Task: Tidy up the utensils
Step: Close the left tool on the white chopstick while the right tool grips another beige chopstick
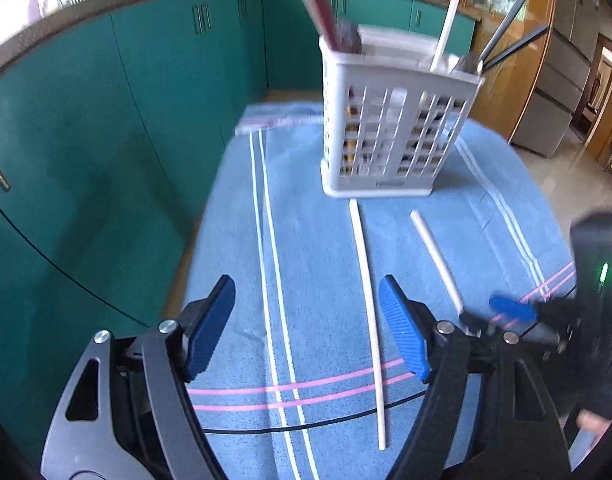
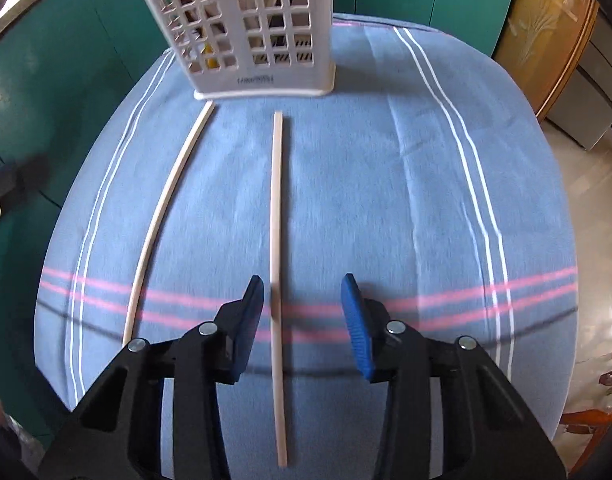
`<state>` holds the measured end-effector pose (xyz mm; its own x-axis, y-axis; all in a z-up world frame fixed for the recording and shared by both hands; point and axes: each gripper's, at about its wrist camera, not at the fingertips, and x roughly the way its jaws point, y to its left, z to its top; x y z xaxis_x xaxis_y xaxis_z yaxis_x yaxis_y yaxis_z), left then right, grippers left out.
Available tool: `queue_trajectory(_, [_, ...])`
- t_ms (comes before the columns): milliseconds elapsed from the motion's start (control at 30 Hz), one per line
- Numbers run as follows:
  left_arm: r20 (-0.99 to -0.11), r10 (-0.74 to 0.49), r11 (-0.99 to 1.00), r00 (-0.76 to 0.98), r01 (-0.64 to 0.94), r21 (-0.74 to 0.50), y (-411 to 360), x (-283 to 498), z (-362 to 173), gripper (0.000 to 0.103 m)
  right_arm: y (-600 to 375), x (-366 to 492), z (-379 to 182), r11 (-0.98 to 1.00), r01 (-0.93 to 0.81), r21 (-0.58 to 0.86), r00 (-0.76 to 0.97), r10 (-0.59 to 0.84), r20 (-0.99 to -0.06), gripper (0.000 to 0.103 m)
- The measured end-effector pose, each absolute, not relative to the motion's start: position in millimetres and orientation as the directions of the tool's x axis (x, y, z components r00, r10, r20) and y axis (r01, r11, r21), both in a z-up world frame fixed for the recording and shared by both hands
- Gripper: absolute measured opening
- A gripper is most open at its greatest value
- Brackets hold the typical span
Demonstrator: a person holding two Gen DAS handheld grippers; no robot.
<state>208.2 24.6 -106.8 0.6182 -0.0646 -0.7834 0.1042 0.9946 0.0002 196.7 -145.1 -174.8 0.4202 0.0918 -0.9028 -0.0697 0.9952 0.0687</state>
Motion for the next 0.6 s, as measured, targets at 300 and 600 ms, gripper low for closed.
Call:
queue_trajectory(300, [-0.841, -0.110, 0.989, 0.529, 0.140, -0.041, 15.8, 213.8, -135.3, 0.074, -124.3, 238.6, -177.4, 0.995, -0.093, 0.020, 0.424, 0.058, -0.904, 0.018])
queue_trajectory(600, [-0.880, -0.124, 0.967, 0.459, 0.256, -0.003, -25.1, 202.0, -165.3, 0.051, -163.9, 221.2, -180.1, 0.994, 0.032, 0.103, 0.425, 0.079, -0.902, 0.006])
